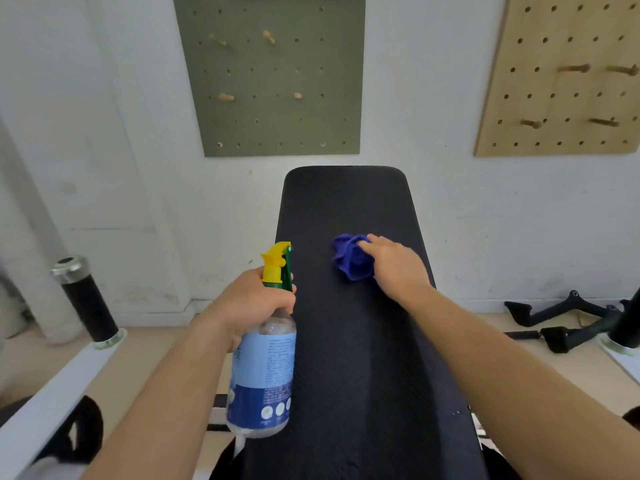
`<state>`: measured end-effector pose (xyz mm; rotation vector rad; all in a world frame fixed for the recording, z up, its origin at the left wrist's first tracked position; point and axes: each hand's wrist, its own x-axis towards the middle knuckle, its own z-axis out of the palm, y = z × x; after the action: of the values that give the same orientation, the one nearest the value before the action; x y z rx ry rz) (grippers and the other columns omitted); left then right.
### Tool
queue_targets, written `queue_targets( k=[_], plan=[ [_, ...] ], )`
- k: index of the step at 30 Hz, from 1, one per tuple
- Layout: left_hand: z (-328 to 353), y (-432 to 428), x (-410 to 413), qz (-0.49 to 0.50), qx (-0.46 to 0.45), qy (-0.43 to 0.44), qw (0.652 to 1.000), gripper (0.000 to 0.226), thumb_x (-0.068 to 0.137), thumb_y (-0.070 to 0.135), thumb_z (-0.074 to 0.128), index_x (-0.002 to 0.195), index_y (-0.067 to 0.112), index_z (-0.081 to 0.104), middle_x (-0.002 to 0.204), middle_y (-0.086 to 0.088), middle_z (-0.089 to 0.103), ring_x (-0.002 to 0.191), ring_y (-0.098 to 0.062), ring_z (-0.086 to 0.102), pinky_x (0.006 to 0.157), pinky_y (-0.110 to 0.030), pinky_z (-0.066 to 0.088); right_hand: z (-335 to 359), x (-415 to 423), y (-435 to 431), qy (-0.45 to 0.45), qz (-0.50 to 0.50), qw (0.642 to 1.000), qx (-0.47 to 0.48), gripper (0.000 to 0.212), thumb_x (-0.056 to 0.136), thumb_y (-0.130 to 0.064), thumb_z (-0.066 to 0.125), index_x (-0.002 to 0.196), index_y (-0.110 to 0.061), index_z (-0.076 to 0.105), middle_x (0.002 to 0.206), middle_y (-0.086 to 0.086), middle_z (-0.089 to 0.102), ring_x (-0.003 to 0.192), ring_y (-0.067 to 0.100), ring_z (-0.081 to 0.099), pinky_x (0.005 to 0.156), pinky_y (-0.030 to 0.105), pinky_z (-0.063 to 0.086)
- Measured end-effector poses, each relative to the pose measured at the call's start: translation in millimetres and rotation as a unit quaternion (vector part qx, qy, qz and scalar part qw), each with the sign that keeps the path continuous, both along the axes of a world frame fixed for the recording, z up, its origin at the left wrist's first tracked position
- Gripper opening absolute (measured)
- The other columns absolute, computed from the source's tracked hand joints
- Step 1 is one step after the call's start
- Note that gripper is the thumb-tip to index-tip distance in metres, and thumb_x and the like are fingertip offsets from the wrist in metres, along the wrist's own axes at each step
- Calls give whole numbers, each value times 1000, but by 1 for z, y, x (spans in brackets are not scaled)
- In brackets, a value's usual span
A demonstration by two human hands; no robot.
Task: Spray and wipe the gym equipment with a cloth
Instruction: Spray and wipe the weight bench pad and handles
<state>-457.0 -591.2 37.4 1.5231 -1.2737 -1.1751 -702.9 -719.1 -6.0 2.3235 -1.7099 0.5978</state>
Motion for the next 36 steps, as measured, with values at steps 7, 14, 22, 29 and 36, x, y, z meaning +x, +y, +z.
queue_targets(
  k=[7,14,22,29,36],
  plan=[
    [-32,44,31,32,4,71,997,45,75,-14,65,112,10,71,108,1,78,78,-31,73,86,-49,58,-51,68,60,-5,153,987,-46,48,84,-2,56,127,-22,63,131,5,63,111,31,64,73,41,58],
    [-55,63,25,31,2,124,992,50,58,-5,65,105,10,70,109,-9,77,67,-26,70,78,-42,57,-26,59,75,95,120,988,0,48,98,-13,45,142,-31,48,150,-6,45,130,25,47,90,42,53],
    [-71,57,24,12,31,103,994,46,51,4,64,96,12,72,103,-16,76,78,-30,66,83,-47,56,25,58,39,-79,-34,993,-86,44,91,-5,51,130,-22,60,126,6,60,109,34,58,85,42,52],
    [-78,61,21,6,69,98,993,23,49,11,70,66,25,66,70,-7,62,75,-31,60,76,-49,54,33,65,15,-210,-38,975,-54,45,95,-5,45,136,-19,57,131,13,56,116,33,56,92,36,43],
    [-71,72,29,47,25,116,992,49,54,7,66,101,14,73,108,-3,78,89,-37,74,91,-53,57,-42,119,50,-66,134,989,5,53,95,-13,49,148,-16,45,152,11,45,140,28,41,114,36,31]
  ],
)
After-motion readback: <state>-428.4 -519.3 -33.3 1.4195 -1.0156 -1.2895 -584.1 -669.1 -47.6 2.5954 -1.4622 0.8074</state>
